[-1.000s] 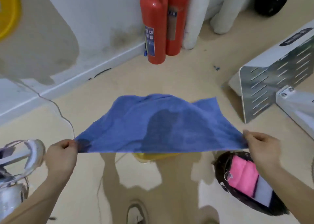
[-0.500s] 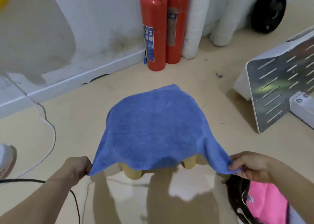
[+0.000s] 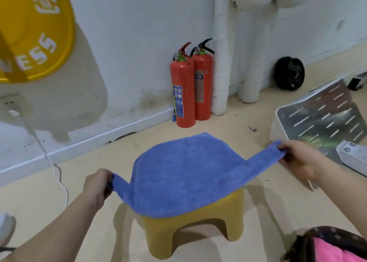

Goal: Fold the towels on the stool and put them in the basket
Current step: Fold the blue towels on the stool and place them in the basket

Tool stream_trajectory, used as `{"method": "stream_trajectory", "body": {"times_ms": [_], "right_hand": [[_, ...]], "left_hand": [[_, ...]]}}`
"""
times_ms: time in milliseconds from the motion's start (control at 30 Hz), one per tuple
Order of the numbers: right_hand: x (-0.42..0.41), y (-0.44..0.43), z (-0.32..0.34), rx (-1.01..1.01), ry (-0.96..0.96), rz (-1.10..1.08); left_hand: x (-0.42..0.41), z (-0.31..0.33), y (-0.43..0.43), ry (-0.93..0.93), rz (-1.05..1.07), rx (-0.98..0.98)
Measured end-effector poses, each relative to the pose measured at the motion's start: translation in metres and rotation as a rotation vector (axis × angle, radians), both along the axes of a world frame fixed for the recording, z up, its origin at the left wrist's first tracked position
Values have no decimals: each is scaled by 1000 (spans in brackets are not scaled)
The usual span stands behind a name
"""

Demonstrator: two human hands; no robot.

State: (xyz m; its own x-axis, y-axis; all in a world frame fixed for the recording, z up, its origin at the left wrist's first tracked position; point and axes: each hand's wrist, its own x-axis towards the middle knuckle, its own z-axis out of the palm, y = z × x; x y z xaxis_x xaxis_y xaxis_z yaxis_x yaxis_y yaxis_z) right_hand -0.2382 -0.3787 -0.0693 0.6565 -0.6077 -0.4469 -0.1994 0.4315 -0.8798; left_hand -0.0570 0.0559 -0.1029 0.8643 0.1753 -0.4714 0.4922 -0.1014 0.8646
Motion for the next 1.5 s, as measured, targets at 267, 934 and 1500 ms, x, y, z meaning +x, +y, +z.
{"method": "stream_trajectory", "body": {"times_ms": [267,934,1500], "right_hand": [[46,122,90,-582,-290,303],[37,168,100,-652,-393,414],[34,175,110,-823,-390,398]], "left_hand": [[-43,142,-104,-516,-504,-237],[-80,143,-128,-898,-732,-89],[-75,147,-119,-1416,-679,298]]}}
